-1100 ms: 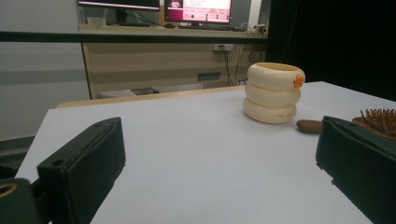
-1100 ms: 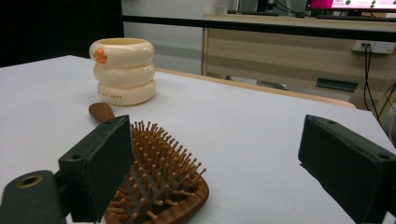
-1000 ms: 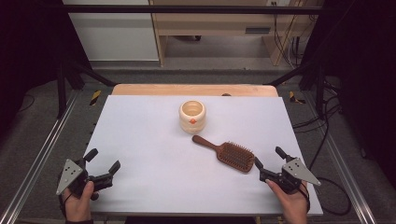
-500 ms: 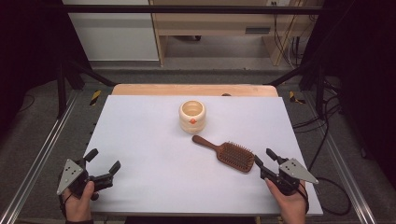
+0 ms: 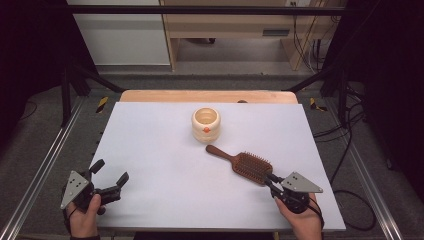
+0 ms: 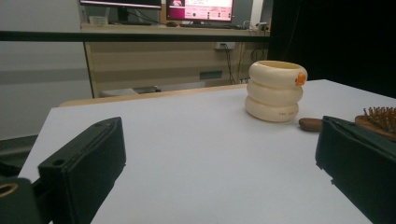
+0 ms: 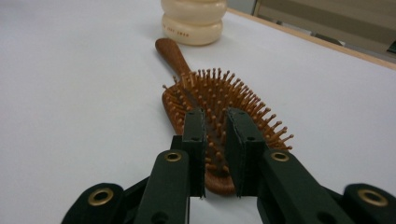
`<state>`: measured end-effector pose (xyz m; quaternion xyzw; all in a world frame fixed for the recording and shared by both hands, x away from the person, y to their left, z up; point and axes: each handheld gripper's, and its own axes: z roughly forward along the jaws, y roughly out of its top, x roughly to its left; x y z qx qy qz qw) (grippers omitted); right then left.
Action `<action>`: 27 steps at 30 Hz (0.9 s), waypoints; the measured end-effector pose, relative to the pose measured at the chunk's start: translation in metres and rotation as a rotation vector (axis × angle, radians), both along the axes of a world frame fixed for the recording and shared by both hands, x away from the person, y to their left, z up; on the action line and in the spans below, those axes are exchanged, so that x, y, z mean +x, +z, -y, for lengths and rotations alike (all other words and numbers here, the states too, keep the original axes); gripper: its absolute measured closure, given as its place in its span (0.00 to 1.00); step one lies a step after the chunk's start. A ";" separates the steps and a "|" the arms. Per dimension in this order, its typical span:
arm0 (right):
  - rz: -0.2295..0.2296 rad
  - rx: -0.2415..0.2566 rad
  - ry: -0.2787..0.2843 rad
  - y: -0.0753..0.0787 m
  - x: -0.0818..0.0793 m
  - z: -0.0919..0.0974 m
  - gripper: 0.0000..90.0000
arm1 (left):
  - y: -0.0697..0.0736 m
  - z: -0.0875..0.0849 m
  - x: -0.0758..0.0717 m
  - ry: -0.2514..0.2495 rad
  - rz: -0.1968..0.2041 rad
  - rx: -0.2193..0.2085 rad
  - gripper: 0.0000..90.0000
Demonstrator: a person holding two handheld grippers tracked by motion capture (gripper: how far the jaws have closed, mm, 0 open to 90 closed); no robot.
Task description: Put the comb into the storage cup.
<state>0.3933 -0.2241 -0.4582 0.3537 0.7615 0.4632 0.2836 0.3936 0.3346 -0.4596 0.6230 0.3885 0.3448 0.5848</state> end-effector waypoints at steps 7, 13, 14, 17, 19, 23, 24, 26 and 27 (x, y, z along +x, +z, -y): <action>0.016 -0.051 -0.030 -0.003 -0.004 -0.008 0.96 | 0.000 -0.002 0.000 0.016 0.004 -0.010 0.02; -0.016 -0.081 -0.022 -0.005 -0.004 -0.010 1.00 | 0.000 -0.001 -0.001 0.011 0.003 -0.006 0.02; -0.024 -0.080 -0.019 -0.005 -0.004 -0.011 1.00 | 0.000 -0.001 -0.001 0.012 0.003 -0.006 0.02; -0.029 -0.072 -0.010 -0.003 -0.005 -0.011 1.00 | 0.000 -0.001 0.000 0.011 0.002 -0.006 0.02; -0.035 -0.069 -0.007 -0.004 -0.005 -0.012 1.00 | 0.000 -0.001 0.000 0.011 0.000 -0.004 0.02; -0.061 -0.090 -0.003 -0.005 -0.004 -0.013 1.00 | 0.000 -0.001 0.000 0.010 -0.003 -0.005 0.02; -0.061 -0.090 -0.003 -0.005 -0.004 -0.013 1.00 | -0.001 -0.001 0.000 0.009 -0.004 -0.004 0.02; -0.063 -0.099 -0.001 -0.005 -0.004 -0.014 1.00 | -0.001 0.000 0.000 0.008 -0.005 -0.004 0.02; -0.067 -0.101 -0.001 -0.005 -0.004 -0.015 1.00 | -0.001 0.000 0.000 0.008 -0.005 -0.003 0.02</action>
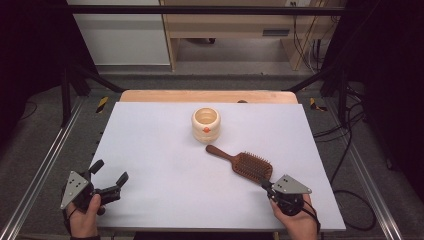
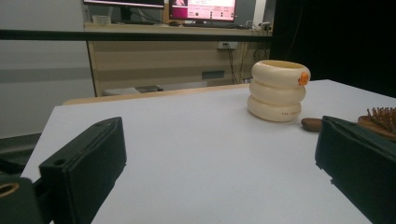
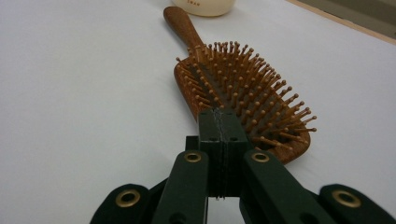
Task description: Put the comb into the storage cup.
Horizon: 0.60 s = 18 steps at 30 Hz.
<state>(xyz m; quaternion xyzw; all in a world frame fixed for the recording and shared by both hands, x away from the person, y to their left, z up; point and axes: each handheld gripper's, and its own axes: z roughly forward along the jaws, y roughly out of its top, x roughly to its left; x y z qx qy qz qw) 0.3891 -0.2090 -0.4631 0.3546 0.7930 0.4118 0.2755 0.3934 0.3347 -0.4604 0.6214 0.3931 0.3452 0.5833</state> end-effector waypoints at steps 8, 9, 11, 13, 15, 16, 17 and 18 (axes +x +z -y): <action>-0.054 -0.063 0.017 -0.006 0.003 -0.007 1.00 | -0.001 0.001 0.001 -0.003 -0.004 0.000 0.02; -0.054 -0.063 0.017 -0.006 0.003 -0.007 1.00 | -0.001 0.001 0.000 -0.003 -0.004 0.000 0.02; -0.065 -0.072 0.013 -0.007 0.003 -0.007 1.00 | -0.001 0.001 0.000 -0.003 -0.004 0.000 0.02; -0.069 -0.078 0.012 -0.009 0.004 -0.007 1.00 | -0.001 0.001 0.001 -0.003 -0.005 0.000 0.02; -0.072 -0.091 0.014 -0.010 0.005 -0.008 1.00 | -0.001 0.001 0.001 -0.003 -0.005 0.000 0.02; -0.076 -0.097 0.013 -0.010 0.005 -0.009 1.00 | -0.001 0.001 0.001 -0.003 -0.005 0.000 0.02; -0.081 -0.110 0.013 -0.011 0.006 -0.010 1.00 | -0.001 0.001 0.001 -0.003 -0.005 0.000 0.02; -0.086 -0.116 0.012 -0.012 0.006 -0.011 1.00 | -0.001 0.001 0.001 -0.003 -0.005 0.001 0.02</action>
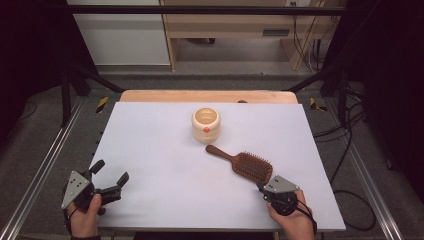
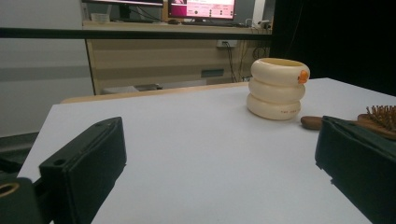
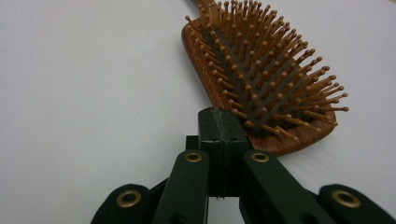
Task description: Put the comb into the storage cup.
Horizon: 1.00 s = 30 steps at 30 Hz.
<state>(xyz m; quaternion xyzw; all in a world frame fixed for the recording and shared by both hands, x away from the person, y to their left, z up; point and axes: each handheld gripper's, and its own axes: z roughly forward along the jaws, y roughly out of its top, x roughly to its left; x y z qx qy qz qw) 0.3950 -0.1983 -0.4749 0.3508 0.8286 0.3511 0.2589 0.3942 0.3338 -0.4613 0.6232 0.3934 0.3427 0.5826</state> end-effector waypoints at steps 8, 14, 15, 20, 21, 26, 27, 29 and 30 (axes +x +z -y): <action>-0.013 -0.048 -0.015 -0.003 0.003 -0.005 1.00 | 0.000 0.001 0.000 -0.001 -0.001 0.006 0.02; -0.017 -0.070 -0.027 -0.006 0.004 -0.007 1.00 | 0.000 0.001 0.000 -0.001 -0.002 0.010 0.02; -0.018 -0.070 -0.027 -0.006 0.004 -0.007 1.00 | 0.000 0.001 0.000 -0.001 -0.002 0.011 0.02; -0.018 -0.072 -0.042 -0.006 0.005 -0.005 1.00 | 0.001 0.001 0.000 -0.002 -0.001 0.015 0.02; -0.023 -0.070 -0.043 -0.006 0.005 -0.005 1.00 | 0.001 0.001 0.000 -0.002 -0.001 0.016 0.02; -0.020 -0.066 -0.054 -0.006 0.006 -0.004 1.00 | 0.001 0.001 0.000 -0.001 -0.001 0.018 0.02; -0.019 -0.069 -0.055 -0.007 0.007 -0.004 1.00 | 0.001 0.001 0.000 -0.001 -0.002 0.018 0.02; -0.024 -0.066 -0.058 -0.006 0.007 -0.004 1.00 | 0.001 0.001 0.000 0.000 -0.002 0.018 0.02; -0.023 -0.066 -0.058 -0.006 0.007 -0.003 1.00 | 0.001 0.001 0.000 0.000 -0.001 0.018 0.02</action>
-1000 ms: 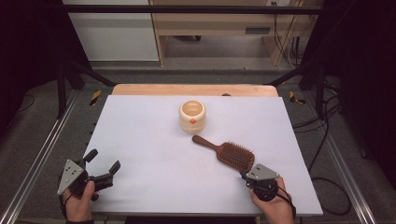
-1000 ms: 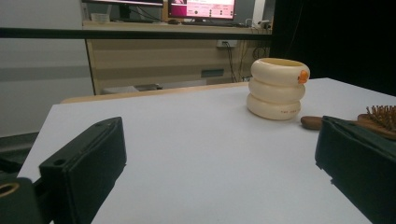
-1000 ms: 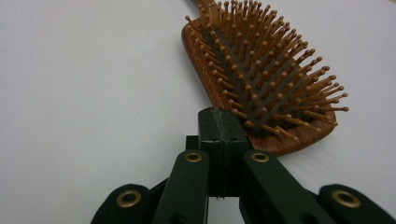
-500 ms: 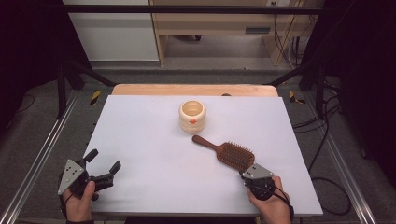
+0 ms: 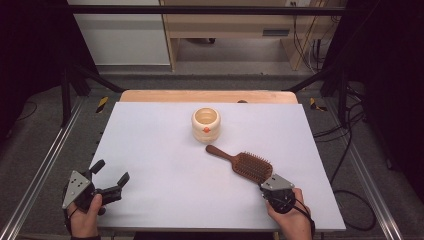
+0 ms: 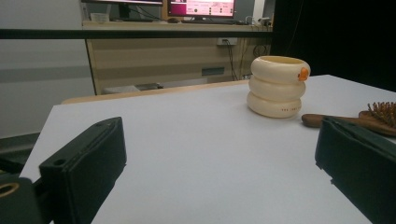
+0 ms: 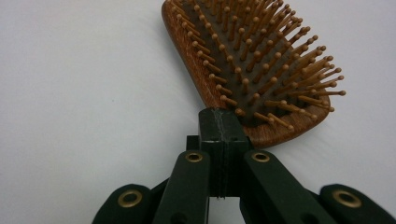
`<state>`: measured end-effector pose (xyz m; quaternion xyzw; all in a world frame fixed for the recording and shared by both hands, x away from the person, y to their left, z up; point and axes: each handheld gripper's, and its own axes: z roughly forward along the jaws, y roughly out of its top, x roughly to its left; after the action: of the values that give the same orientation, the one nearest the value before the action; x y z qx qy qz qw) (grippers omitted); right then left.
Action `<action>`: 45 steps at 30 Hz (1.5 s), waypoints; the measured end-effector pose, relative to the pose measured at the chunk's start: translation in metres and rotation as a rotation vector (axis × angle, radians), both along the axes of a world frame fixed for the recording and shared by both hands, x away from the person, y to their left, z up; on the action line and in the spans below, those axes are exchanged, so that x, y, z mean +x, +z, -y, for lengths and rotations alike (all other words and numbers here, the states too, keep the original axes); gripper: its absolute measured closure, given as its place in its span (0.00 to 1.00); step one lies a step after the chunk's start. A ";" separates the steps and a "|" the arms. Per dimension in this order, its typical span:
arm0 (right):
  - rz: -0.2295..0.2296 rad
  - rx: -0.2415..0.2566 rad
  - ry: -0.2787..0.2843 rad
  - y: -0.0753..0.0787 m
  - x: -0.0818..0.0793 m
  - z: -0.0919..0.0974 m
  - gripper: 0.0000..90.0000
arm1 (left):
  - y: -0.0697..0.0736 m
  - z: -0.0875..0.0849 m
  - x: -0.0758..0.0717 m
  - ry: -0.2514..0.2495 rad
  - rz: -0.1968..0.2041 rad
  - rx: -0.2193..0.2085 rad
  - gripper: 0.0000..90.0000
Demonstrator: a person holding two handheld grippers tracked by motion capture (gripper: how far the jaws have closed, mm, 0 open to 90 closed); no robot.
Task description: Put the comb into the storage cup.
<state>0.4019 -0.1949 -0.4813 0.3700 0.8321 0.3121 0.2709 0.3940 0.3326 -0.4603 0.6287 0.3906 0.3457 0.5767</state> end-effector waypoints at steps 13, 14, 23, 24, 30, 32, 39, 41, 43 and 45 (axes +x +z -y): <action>-0.012 0.005 -0.037 0.000 0.004 0.002 1.00 | 0.000 0.000 0.000 0.000 0.000 0.000 0.02; -0.012 0.005 -0.037 0.000 0.004 0.002 1.00 | 0.000 0.001 0.000 0.000 -0.001 0.001 0.02; -0.010 0.021 -0.062 0.000 0.009 0.004 1.00 | 0.000 0.001 0.000 -0.003 -0.004 0.011 0.02; -0.013 0.025 -0.062 0.000 0.010 0.004 1.00 | 0.000 0.001 0.000 -0.003 -0.002 0.010 0.02; -0.031 0.027 -0.085 0.001 0.020 0.005 1.00 | 0.001 0.002 -0.001 -0.009 0.001 0.010 0.02; -0.040 0.026 -0.091 0.002 0.025 0.006 1.00 | 0.001 0.002 -0.001 -0.011 0.003 0.012 0.02; -0.070 0.006 -0.109 0.006 0.039 0.009 1.00 | 0.001 0.003 -0.001 -0.015 0.002 0.021 0.02; -0.082 0.004 -0.109 0.008 0.043 0.011 1.00 | 0.001 0.004 -0.001 -0.017 0.001 0.024 0.02; -0.098 0.010 -0.106 0.009 0.048 0.014 1.00 | 0.001 0.005 -0.001 -0.019 0.001 0.026 0.02; -0.112 0.011 -0.104 0.010 0.052 0.016 1.00 | 0.001 0.005 -0.001 -0.021 0.002 0.028 0.02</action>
<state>0.4544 -0.2109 -0.4714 0.4312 0.8238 0.2808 0.2378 0.3934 0.3276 -0.4597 0.6403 0.3789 0.3457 0.5718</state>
